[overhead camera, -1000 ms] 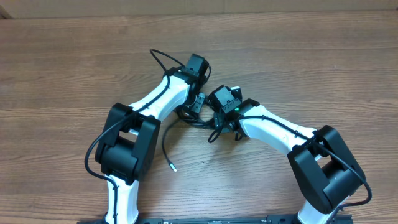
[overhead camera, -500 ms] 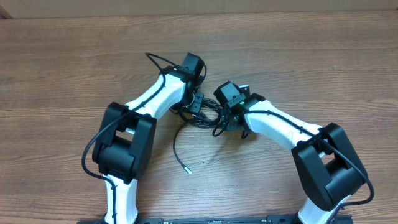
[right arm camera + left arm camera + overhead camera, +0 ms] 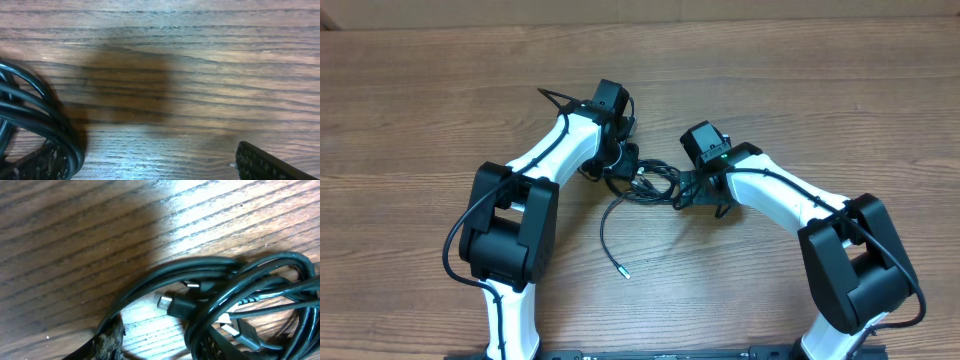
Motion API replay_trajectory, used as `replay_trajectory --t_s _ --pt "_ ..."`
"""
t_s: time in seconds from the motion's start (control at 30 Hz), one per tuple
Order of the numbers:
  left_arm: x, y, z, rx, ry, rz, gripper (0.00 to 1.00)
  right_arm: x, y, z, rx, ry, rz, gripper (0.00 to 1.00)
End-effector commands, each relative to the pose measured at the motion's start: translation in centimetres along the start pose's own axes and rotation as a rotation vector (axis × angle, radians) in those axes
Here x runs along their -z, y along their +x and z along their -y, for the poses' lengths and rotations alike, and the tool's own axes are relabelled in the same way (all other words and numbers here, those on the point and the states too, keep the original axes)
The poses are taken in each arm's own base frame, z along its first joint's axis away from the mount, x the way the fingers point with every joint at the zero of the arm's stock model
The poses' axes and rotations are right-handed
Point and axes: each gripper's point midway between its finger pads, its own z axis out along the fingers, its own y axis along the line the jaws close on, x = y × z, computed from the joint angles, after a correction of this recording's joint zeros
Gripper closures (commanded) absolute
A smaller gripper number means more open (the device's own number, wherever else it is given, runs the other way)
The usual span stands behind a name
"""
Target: Untangle cables
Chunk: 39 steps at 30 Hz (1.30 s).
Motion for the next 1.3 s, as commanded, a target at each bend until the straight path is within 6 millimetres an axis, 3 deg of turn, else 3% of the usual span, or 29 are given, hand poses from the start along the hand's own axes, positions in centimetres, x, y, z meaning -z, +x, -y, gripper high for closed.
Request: replay_trajectory --t_s 0.0,0.13,0.37,0.6,0.73,1.03,1.27 --pt "0.5 0.6 -11.1 0.15 -0.391 0.0 0.51 -1.6 3.7 10.4 0.064 0.442 -0.132 0.0" --pt "0.3 0.3 -10.0 0.118 -0.328 -0.004 0.43 -1.5 3.0 8.3 0.026 0.308 -0.151 0.0" --pt "2.2 0.0 -9.0 0.101 -0.289 -0.004 0.45 1.6 -0.4 4.8 0.048 0.118 -0.154 0.0" --pt "4.4 -0.4 -6.1 0.098 -0.14 0.036 0.44 4.1 1.0 -1.2 0.061 -0.272 -0.288 0.0" --pt "4.2 -0.3 -4.3 0.064 -0.036 0.025 0.39 5.5 1.6 -4.3 0.032 -0.483 -0.338 0.0" --pt "0.9 -0.2 -4.5 0.046 -0.02 -0.002 0.4 4.1 -1.5 -5.3 -0.082 -0.318 -0.168 0.04" --pt "-1.1 -0.2 -4.8 0.044 -0.018 -0.021 0.4 3.9 -3.7 -6.6 -0.007 -0.172 0.029 0.04"
